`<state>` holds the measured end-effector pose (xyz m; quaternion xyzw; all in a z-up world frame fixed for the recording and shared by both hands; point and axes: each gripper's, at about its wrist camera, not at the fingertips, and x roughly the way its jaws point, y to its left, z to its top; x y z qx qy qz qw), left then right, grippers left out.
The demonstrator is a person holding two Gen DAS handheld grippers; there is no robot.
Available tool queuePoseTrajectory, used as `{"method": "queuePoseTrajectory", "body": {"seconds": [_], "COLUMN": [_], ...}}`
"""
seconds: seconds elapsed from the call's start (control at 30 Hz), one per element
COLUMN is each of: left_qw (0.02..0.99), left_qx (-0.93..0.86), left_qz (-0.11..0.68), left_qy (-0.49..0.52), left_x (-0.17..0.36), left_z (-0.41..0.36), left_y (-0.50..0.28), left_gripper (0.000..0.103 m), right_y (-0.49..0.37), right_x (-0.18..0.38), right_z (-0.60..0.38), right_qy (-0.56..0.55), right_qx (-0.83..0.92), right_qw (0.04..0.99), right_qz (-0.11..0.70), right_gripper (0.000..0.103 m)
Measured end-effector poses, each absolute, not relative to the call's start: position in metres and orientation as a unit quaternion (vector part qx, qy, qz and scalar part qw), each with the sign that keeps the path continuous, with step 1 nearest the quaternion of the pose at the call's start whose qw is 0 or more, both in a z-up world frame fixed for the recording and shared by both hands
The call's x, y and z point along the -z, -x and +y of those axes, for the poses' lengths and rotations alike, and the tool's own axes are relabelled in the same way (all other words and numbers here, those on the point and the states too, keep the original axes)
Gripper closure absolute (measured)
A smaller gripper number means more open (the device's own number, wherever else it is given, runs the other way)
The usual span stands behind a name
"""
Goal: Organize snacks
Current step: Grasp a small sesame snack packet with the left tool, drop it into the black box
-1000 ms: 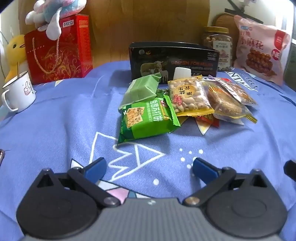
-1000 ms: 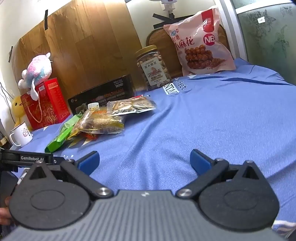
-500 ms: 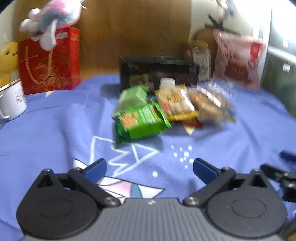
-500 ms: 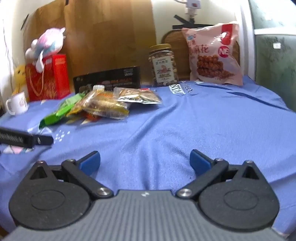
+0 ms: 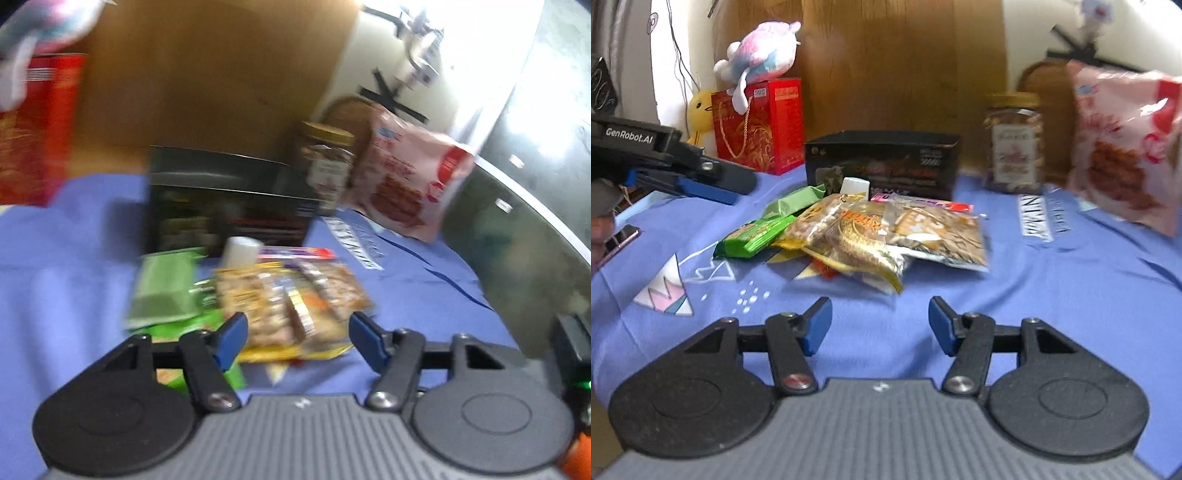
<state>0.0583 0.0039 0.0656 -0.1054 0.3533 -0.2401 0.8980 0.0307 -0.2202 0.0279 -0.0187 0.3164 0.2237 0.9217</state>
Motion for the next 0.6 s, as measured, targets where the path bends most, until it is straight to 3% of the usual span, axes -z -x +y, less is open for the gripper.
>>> {"method": "queuePoseTrajectory", "body": {"seconds": [0.17,0.2,0.23,0.37,0.6], "left_qw": [0.875,0.871,0.867,0.870,0.876], "left_qx": [0.240,0.240,0.243,0.235,0.226], "left_qz": [0.410,0.418,0.424,0.428,0.413], "left_qy": [0.093,0.098,0.096,0.075,0.107], "left_x": [-0.040,-0.035,-0.029,-0.023,-0.048], "left_z": [-0.030,-0.036,-0.040,-0.047,-0.014], "left_y": [-0.100,-0.107,-0.109,-0.094,-0.039], "left_gripper": [0.042,0.044,0.060,0.070,0.073], "right_y": [-0.077,-0.082,-0.083,-0.069,-0.012], "right_x": [-0.019,-0.017,-0.016,-0.021,-0.033], "right_z": [-0.228,-0.228,-0.229,-0.237,-0.233], "right_qy": [-0.038,-0.047,-0.059,-0.088,-0.159], "right_qx": [-0.265,-0.275,-0.286,-0.283,-0.327], "right_qw": [0.899,0.893,0.890,0.889,0.871], "right_qz": [0.348,0.352,0.351,0.349,0.330], "right_gripper": [0.048,0.053,0.058,0.067,0.073]}}
